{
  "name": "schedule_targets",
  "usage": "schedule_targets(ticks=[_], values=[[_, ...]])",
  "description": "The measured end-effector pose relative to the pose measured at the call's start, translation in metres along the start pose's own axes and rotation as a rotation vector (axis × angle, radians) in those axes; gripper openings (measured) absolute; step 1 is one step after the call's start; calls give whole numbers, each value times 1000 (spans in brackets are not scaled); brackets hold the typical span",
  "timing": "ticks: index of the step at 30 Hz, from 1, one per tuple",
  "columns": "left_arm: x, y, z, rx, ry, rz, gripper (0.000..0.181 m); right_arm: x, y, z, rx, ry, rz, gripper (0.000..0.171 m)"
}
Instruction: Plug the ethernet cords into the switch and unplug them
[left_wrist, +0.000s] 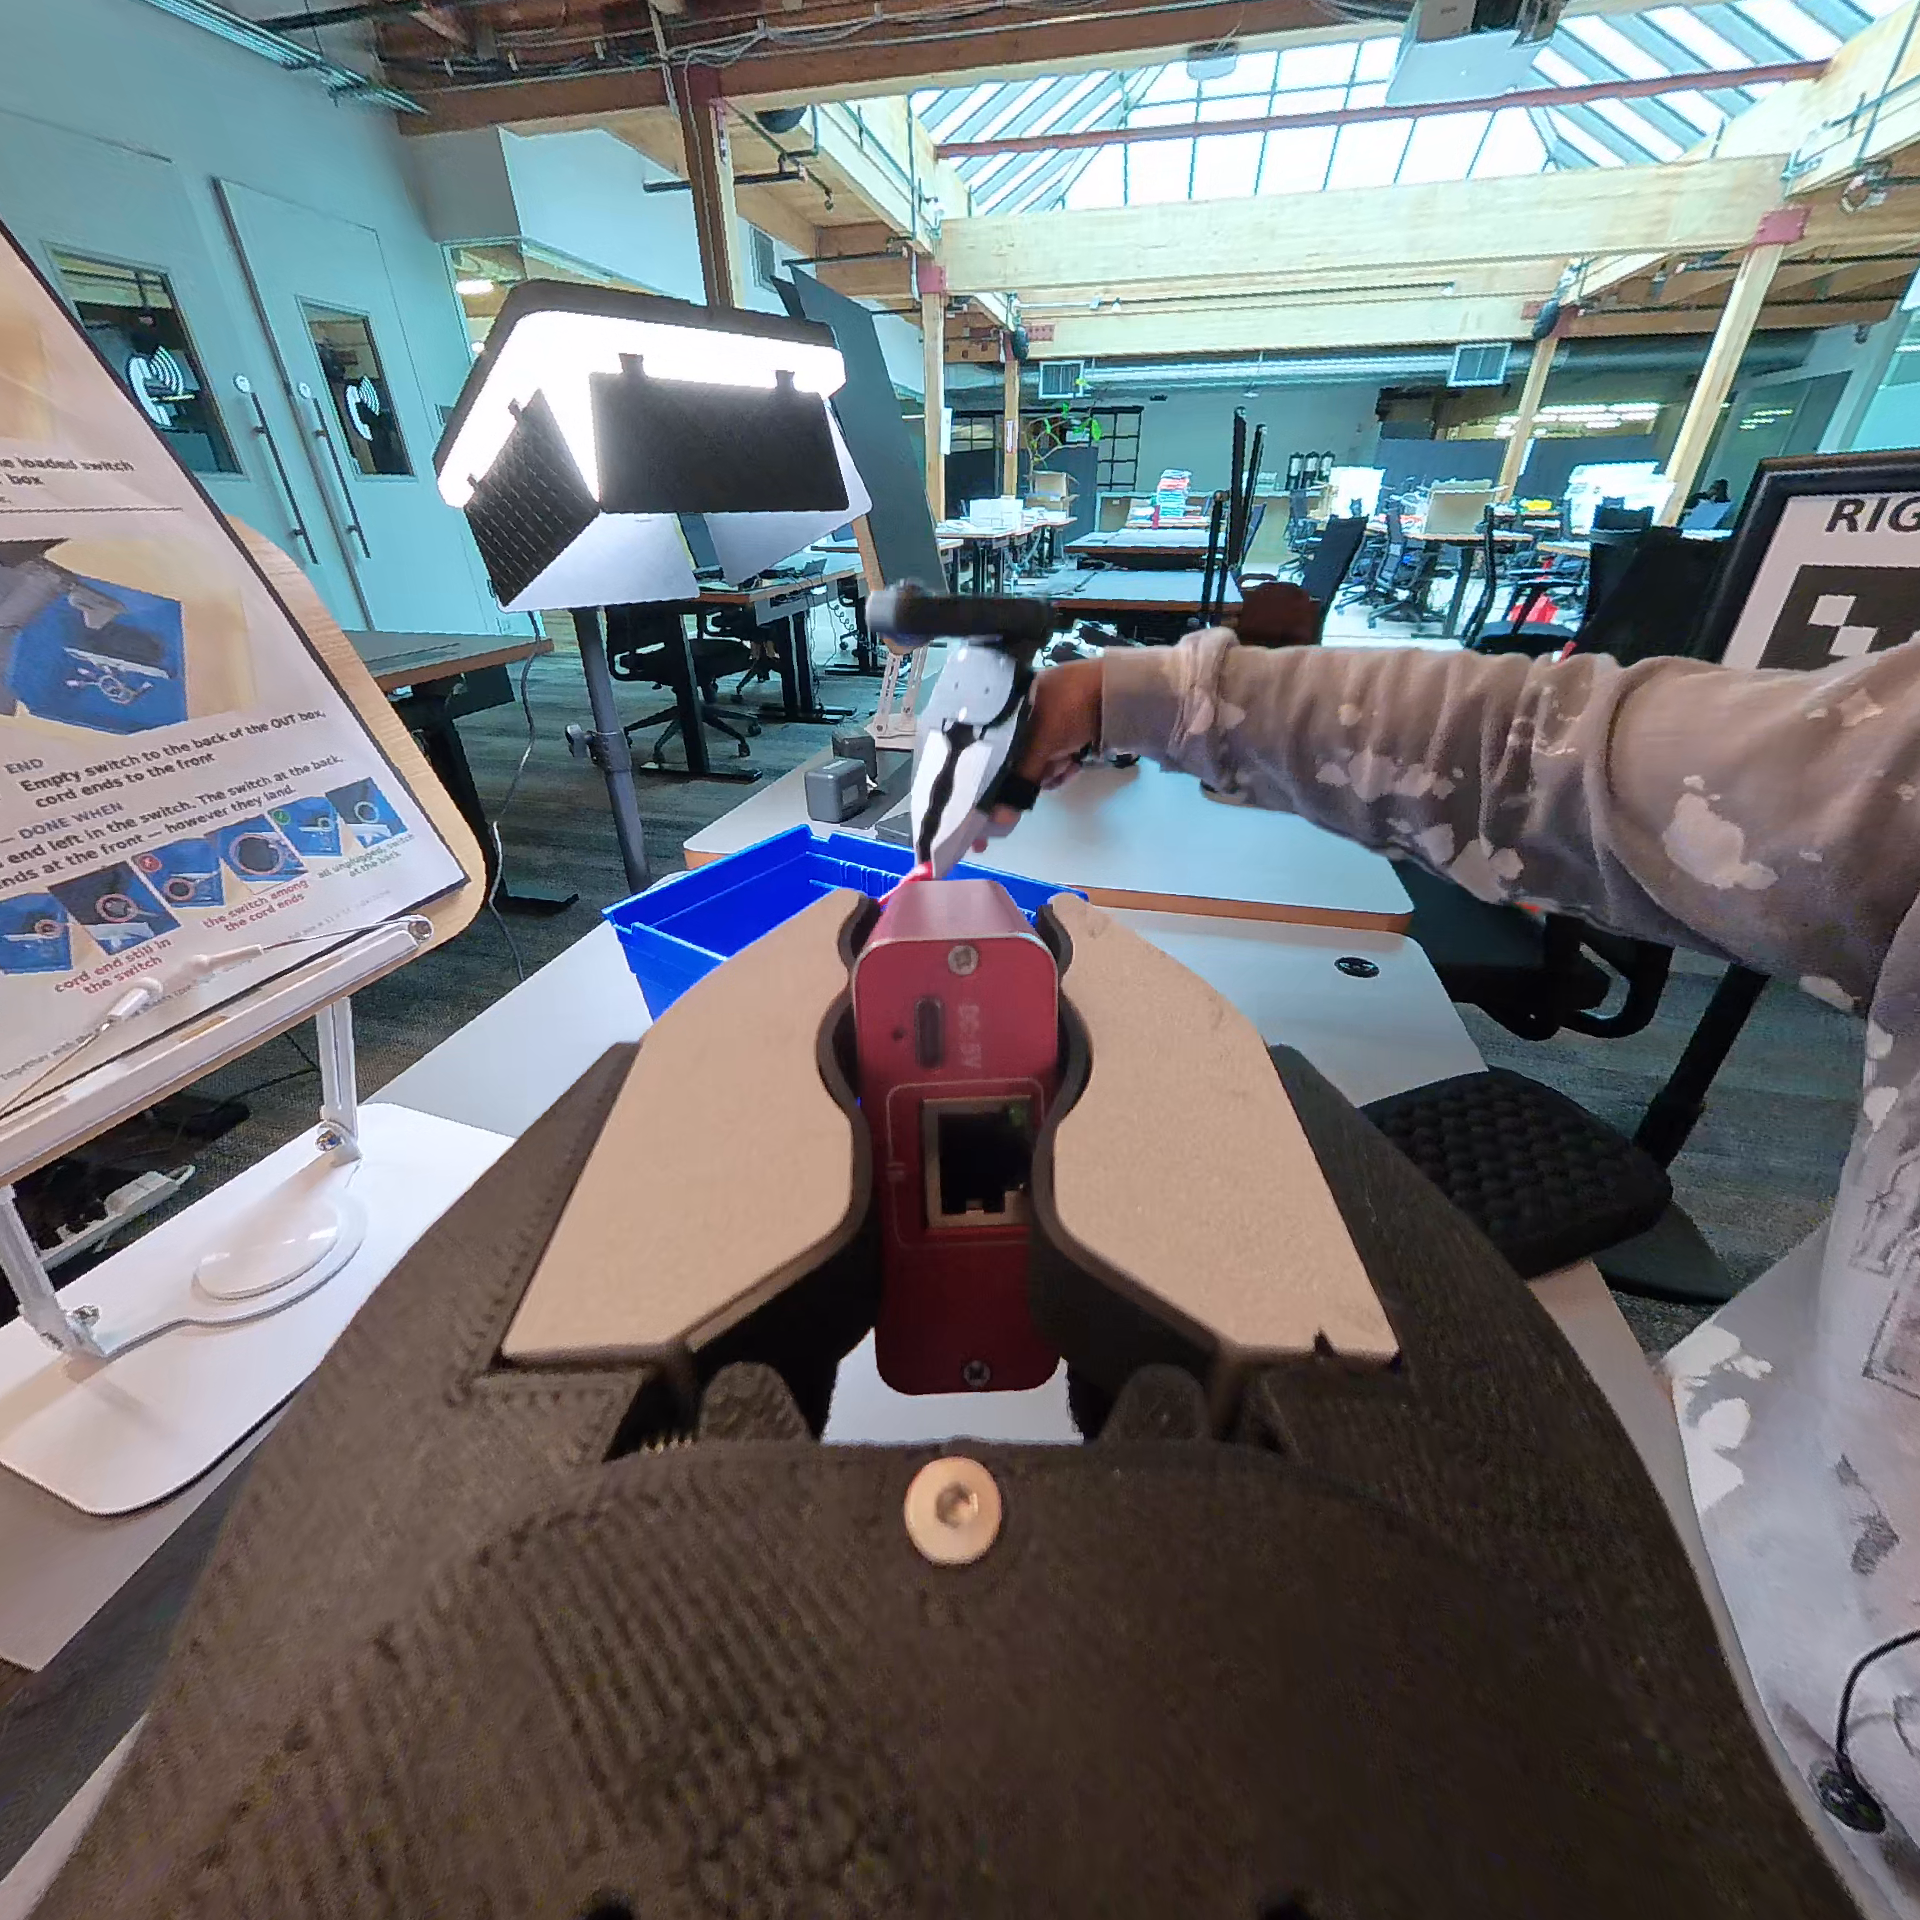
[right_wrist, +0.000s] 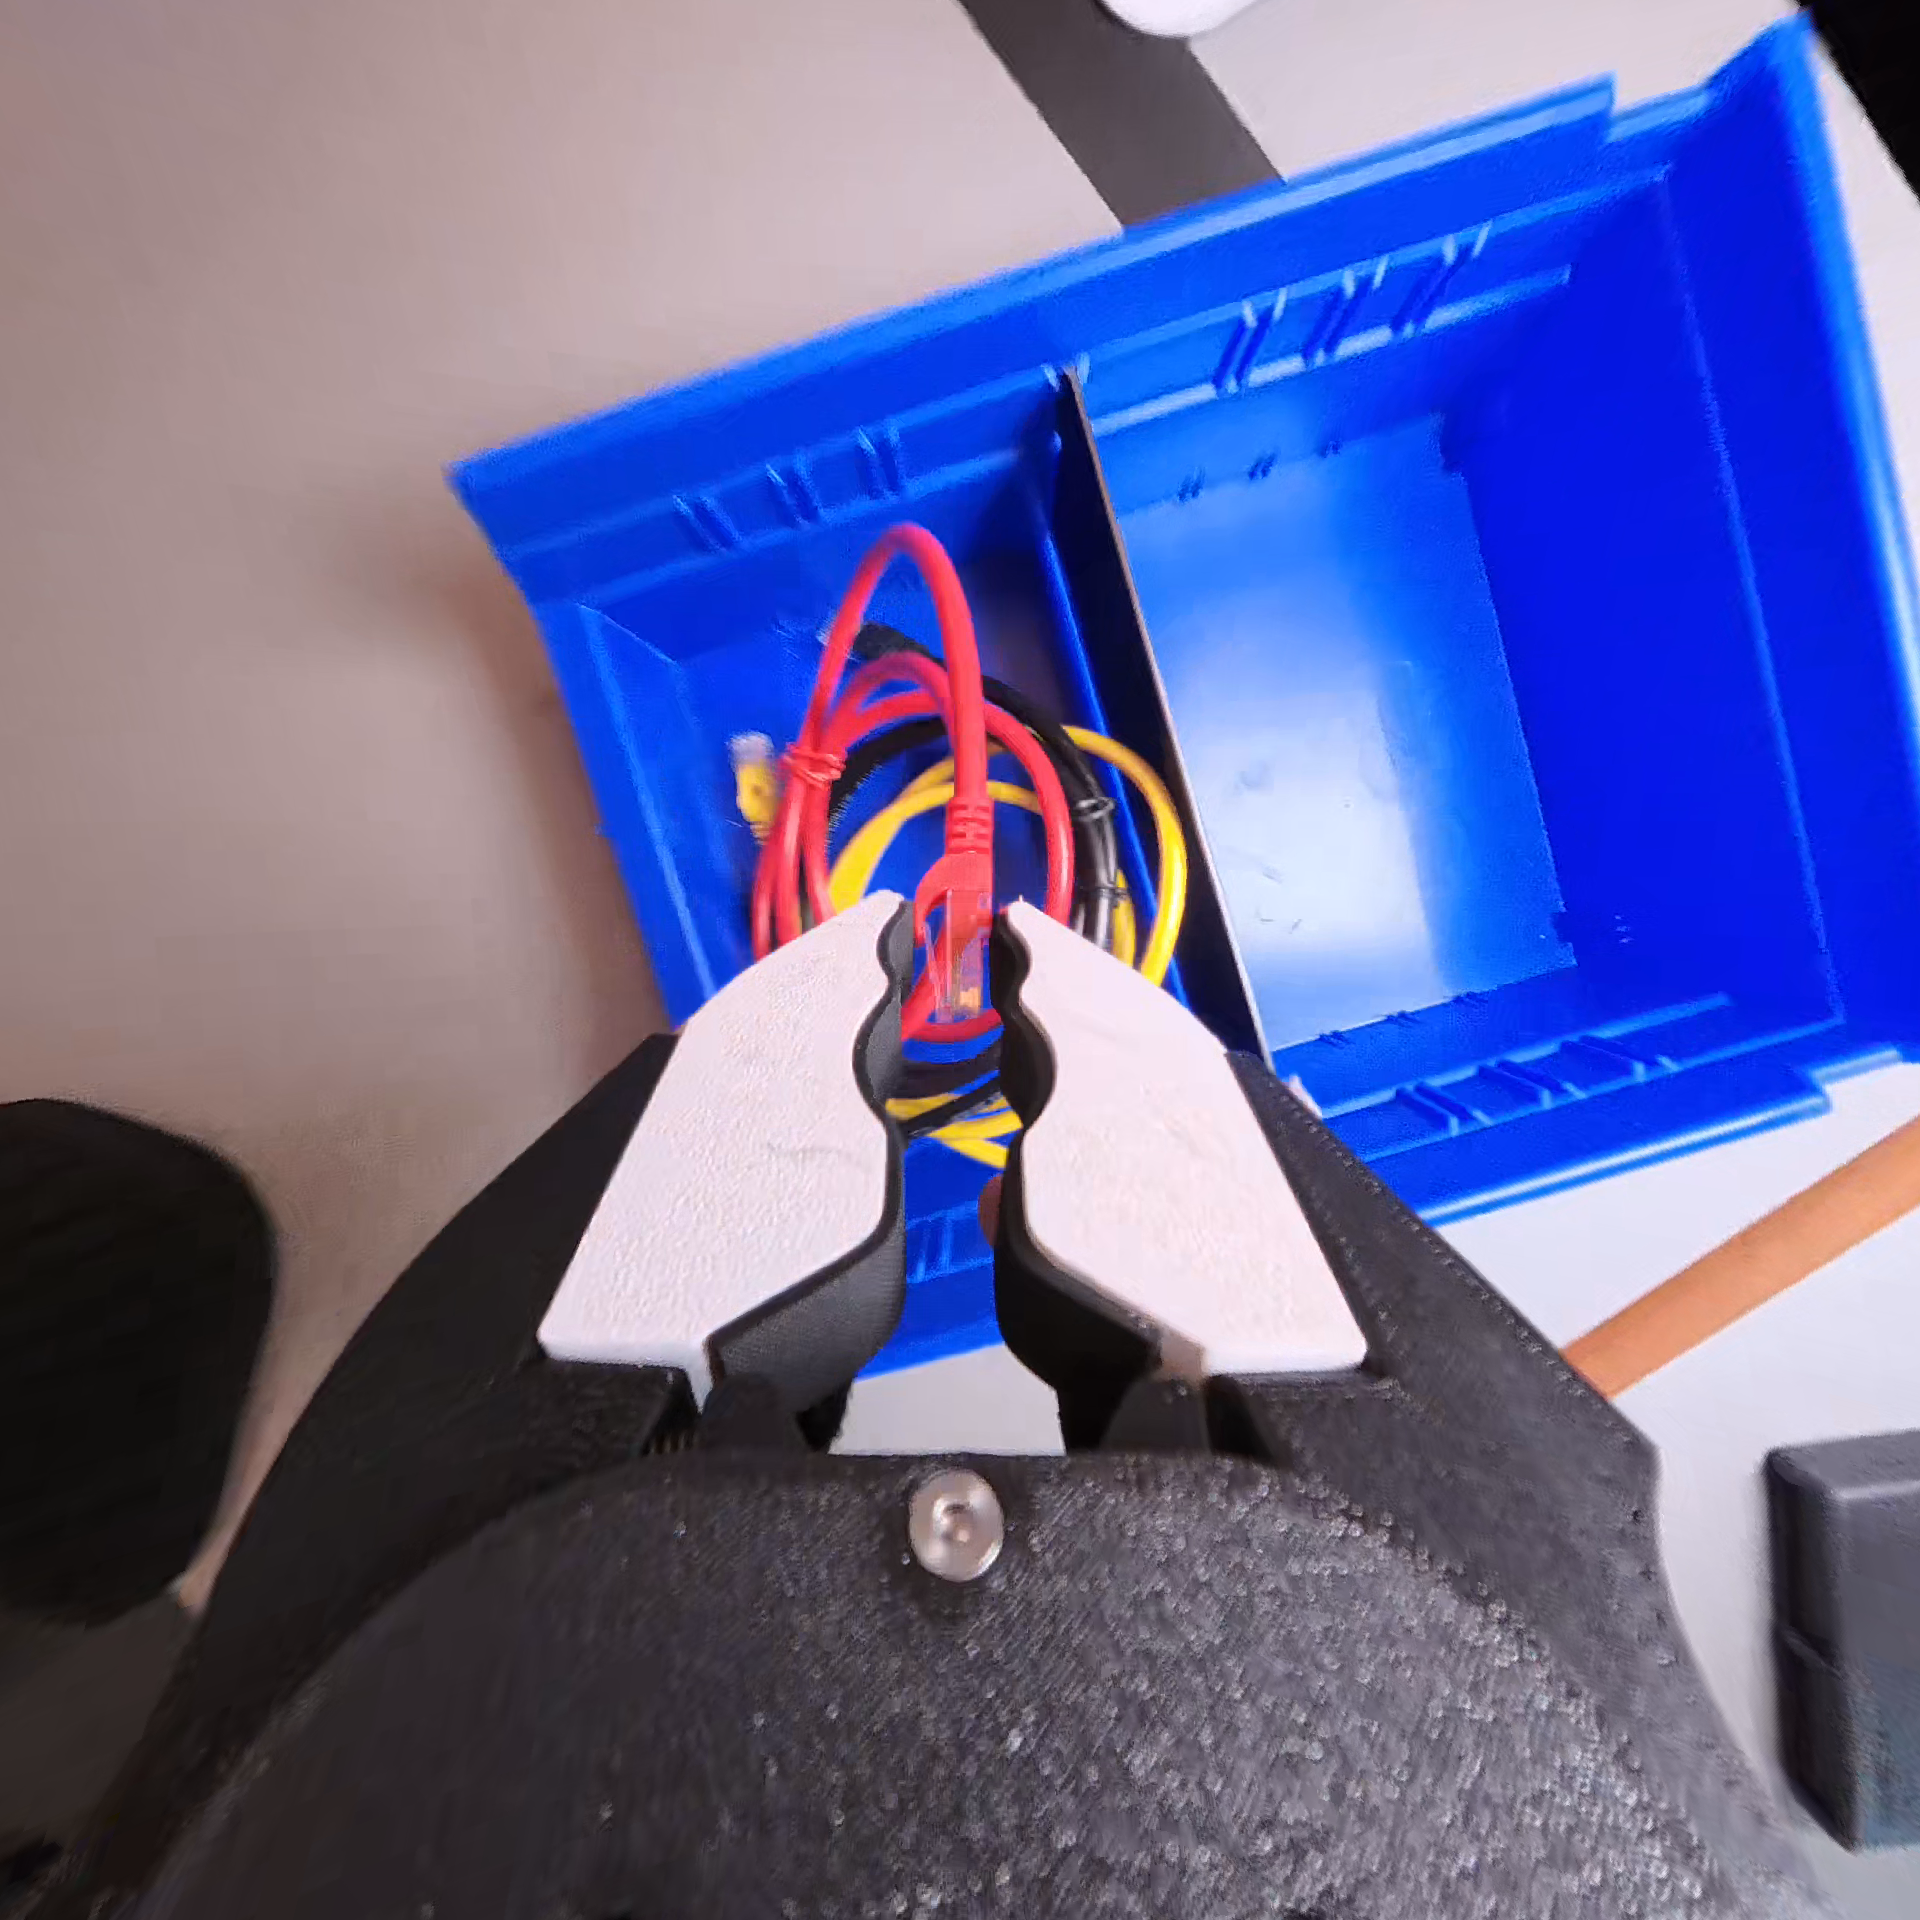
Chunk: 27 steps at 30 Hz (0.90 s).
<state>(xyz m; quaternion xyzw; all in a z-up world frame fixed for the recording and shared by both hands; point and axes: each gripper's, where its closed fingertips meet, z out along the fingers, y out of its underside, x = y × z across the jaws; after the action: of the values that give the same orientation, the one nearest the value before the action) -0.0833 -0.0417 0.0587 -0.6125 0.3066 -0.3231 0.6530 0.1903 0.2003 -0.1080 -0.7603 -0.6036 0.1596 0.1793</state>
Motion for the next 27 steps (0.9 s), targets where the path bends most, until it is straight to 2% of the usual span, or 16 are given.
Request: schedule_targets(ticks=[4, 6, 7, 9, 11, 17, 22, 27], values=[[-2, 2, 1, 1, -2, -9, 29, 39, 28, 32, -257, 283, -127, 15], [-2, 3, 2, -2, -4, -11, 30, 53, 40, 36, -390, 399, -215, 16], [-2, 4, 3, -4, -6, -10, 30, 58, 42, 34, -430, 452, -259, 10], [-2, 5, 4, -12, -7, -6, 30, 63, 45, 24, -484, 493, -270, 22], [-2, 6, 5, -16, -7, -5, 30, 61, 37, 10, -423, 485, -205, 39], [1, 10, 12, -26, 12, -14, 30, 27, -40, -56, 13, 518, -190, 44], [4, 17, 25, -43, 9, -59, 30, -73, -113, -81, 358, 480, -375, 44], [-1, 30, 45, -30, -8, -257, 30, -190, -154, -59, 500, 466, -640, 55]])
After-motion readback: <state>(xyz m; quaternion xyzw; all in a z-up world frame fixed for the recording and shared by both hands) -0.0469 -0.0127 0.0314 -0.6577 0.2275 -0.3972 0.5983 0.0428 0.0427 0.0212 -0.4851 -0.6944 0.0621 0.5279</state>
